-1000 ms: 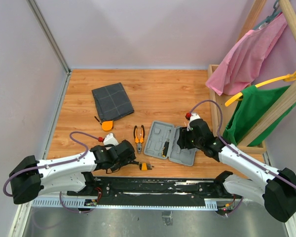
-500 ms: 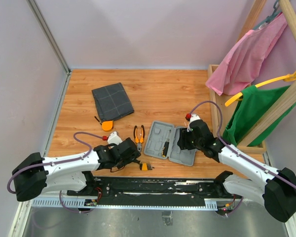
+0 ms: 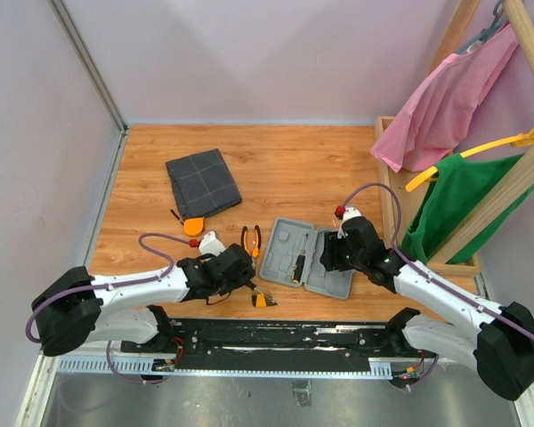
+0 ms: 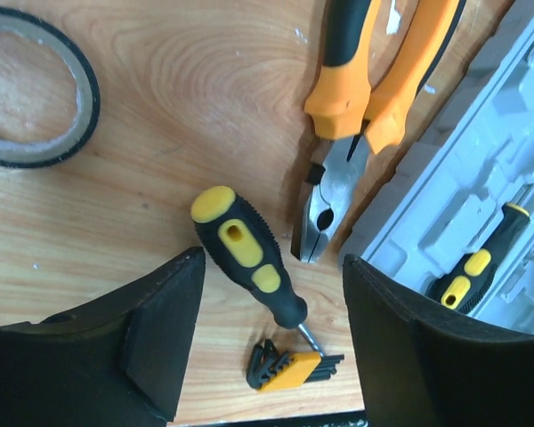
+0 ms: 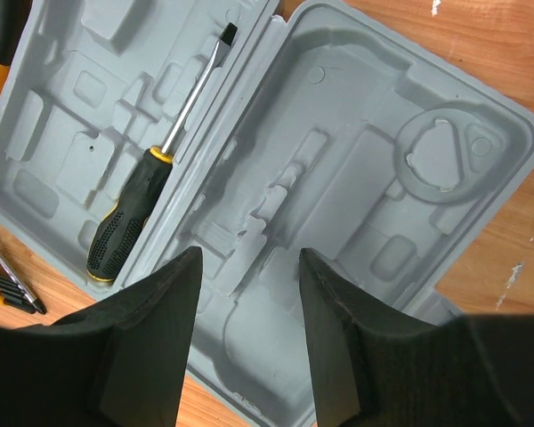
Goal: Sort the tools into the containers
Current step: Pick up the screwdriver from the center of the board.
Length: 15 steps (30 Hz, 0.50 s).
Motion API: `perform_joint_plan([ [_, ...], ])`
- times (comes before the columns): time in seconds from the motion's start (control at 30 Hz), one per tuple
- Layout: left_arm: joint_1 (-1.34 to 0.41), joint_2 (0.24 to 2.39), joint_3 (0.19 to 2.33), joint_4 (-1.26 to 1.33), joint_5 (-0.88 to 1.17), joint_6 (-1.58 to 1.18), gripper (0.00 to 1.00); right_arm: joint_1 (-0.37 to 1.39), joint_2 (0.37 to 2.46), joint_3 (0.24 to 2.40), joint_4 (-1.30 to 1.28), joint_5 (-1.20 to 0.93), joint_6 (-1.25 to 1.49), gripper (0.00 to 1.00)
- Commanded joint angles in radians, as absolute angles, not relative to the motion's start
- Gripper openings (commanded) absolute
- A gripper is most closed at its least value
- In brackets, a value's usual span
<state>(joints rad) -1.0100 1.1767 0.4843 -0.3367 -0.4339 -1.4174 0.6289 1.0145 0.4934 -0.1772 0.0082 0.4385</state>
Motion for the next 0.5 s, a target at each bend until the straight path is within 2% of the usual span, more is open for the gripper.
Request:
perform_joint_plan([
  [0.0, -0.973, 1.208, 0.477, -0.354, -0.47, -1.365, 0.67, 0.603, 0.999, 0.476, -0.178, 0.017, 0.444, 0.49],
  [0.47, -0.915, 1.281, 0.483, -0.281, -0.462, -1.297, 0.54, 0.603, 0.983, 0.466, -0.185, 0.025, 0.448, 0.52],
])
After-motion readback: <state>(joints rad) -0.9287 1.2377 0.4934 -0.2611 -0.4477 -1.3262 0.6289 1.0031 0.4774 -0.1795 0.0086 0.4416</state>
